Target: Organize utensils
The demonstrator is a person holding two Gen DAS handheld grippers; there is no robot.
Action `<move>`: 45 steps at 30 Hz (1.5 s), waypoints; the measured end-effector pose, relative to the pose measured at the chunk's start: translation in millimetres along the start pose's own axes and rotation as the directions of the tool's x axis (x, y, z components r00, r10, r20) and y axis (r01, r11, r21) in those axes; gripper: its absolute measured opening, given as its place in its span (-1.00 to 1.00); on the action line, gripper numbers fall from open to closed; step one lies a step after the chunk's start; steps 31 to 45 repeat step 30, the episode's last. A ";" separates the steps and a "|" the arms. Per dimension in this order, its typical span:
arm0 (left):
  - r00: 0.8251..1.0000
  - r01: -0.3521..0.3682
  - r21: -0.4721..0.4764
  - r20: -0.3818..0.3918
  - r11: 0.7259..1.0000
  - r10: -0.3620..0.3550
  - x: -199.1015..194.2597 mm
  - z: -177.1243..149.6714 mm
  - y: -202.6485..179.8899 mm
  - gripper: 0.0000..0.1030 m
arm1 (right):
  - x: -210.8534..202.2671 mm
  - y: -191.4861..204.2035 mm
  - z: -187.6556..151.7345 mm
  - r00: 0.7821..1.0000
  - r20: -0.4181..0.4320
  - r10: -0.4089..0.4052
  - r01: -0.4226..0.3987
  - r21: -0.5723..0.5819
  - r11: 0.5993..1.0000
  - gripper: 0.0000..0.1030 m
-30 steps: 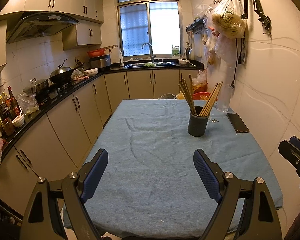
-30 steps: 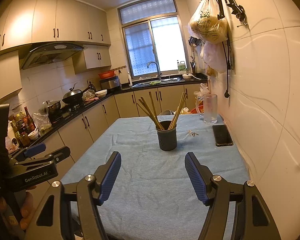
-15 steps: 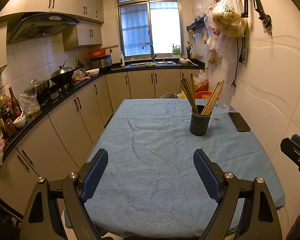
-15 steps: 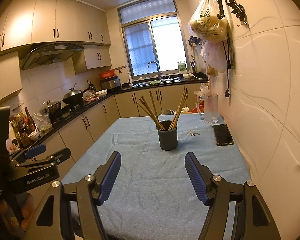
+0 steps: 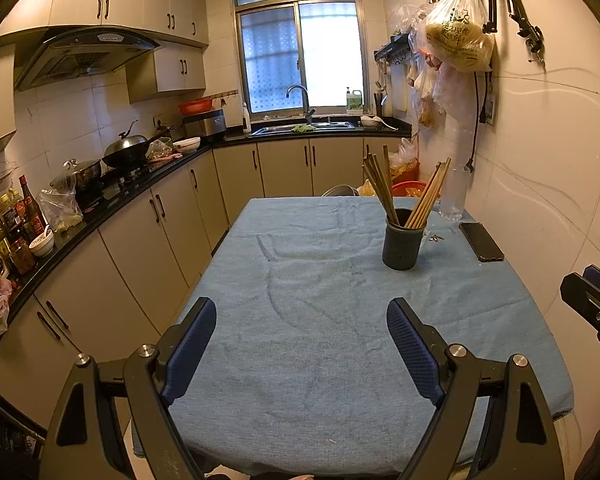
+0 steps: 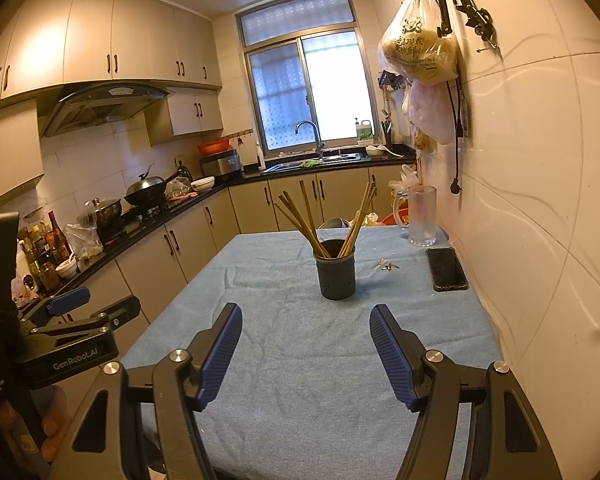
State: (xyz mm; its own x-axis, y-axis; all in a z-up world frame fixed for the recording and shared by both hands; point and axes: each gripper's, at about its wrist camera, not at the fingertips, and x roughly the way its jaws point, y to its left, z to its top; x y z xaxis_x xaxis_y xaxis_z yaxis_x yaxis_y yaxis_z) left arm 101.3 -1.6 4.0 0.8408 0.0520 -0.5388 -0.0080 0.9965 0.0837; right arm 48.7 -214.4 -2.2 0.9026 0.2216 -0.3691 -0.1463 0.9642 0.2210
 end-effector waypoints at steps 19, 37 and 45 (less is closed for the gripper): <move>1.000 0.003 0.012 -0.012 1.000 -0.003 4.0 0.2 -1.5 0.70 | 8.7 -1.3 2.9 1.000 -0.012 0.005 -0.005 -0.001 1.000 0.36; 1.000 0.004 -0.007 0.016 1.000 -0.004 17.3 3.0 2.6 0.70 | 24.5 2.2 5.7 1.000 -0.026 0.008 -0.008 -0.008 1.000 0.36; 1.000 0.004 -0.007 0.016 1.000 -0.004 17.3 3.0 2.6 0.70 | 24.5 2.2 5.7 1.000 -0.026 0.008 -0.008 -0.008 1.000 0.36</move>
